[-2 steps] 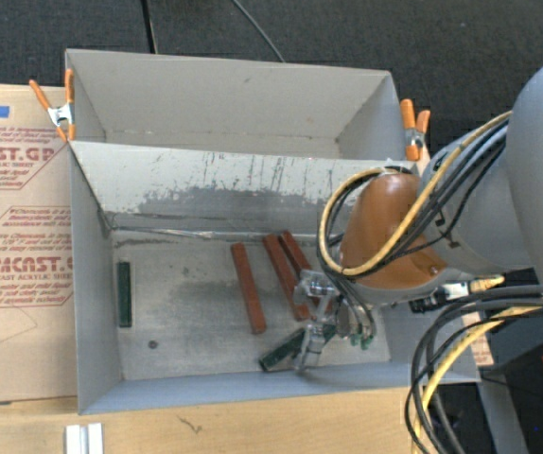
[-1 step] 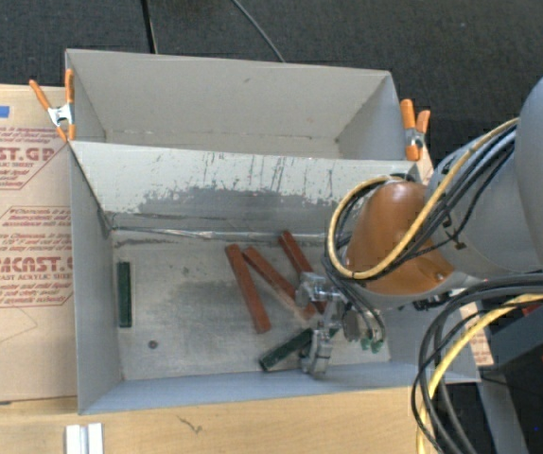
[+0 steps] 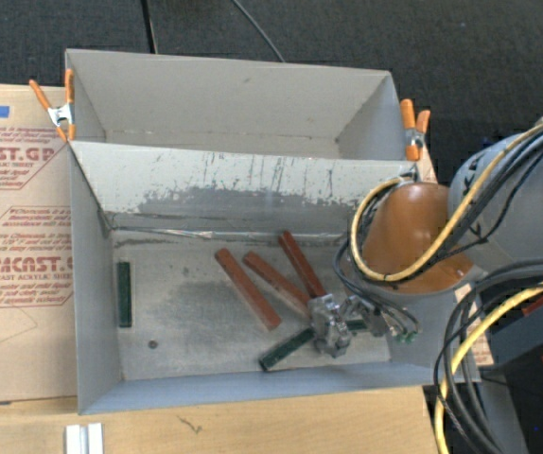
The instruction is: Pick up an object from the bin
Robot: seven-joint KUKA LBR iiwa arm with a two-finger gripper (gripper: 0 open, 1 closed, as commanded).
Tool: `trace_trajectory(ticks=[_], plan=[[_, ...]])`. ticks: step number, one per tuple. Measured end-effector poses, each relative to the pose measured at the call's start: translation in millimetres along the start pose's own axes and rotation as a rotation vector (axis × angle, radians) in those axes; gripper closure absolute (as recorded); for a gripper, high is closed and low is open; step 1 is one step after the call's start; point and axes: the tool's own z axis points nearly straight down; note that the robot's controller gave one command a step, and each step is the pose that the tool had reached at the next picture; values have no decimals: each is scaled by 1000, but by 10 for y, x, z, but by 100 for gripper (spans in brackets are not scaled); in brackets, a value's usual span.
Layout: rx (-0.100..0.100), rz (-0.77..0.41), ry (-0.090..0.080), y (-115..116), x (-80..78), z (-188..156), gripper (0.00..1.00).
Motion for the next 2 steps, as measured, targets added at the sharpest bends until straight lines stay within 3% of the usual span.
trace_trajectory(ticks=[1, 2], plan=[[2, 1, -7, -5, -18, -6, 0], [2, 1, -7, -4, -18, -6, 0]])
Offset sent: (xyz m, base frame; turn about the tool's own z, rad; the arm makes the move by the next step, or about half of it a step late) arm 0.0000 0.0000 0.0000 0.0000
